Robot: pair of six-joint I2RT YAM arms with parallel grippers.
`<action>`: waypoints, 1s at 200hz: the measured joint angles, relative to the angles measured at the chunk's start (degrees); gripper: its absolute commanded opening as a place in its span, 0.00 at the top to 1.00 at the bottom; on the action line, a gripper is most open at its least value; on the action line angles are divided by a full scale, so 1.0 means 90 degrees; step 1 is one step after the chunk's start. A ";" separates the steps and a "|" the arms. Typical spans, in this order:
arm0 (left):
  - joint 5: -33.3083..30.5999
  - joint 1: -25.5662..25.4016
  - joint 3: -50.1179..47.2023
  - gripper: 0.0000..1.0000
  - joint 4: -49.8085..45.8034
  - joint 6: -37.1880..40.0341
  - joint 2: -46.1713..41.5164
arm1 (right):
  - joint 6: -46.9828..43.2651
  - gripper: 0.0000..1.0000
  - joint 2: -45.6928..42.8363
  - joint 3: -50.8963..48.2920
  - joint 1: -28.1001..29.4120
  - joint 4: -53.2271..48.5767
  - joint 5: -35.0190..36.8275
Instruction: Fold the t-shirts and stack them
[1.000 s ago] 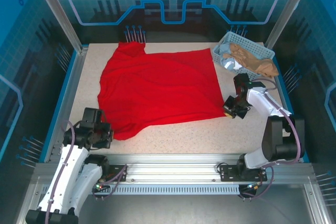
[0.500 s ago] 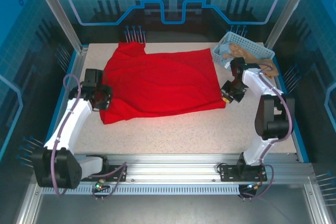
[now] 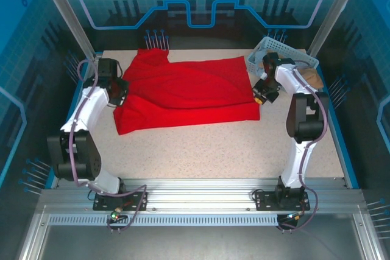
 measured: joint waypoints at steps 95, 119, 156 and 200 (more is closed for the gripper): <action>0.0056 0.0087 0.1421 1.00 0.0019 0.0933 0.1375 | -0.0243 1.00 0.1112 0.1571 0.0058 -0.0119 -0.0056; 0.0056 0.0102 0.1603 1.00 0.0022 0.1059 0.1579 | -0.0243 1.00 0.1241 0.1695 0.0058 -0.0172 -0.0058; 0.0073 0.0189 0.1906 1.00 -0.0029 0.1202 0.1870 | -0.0243 1.00 0.1433 0.1967 0.0058 -0.0192 -0.0056; 0.0199 0.0223 0.2368 1.00 -0.0027 0.1428 0.2256 | -0.0243 1.00 0.1586 0.2358 0.0058 -0.0257 -0.0107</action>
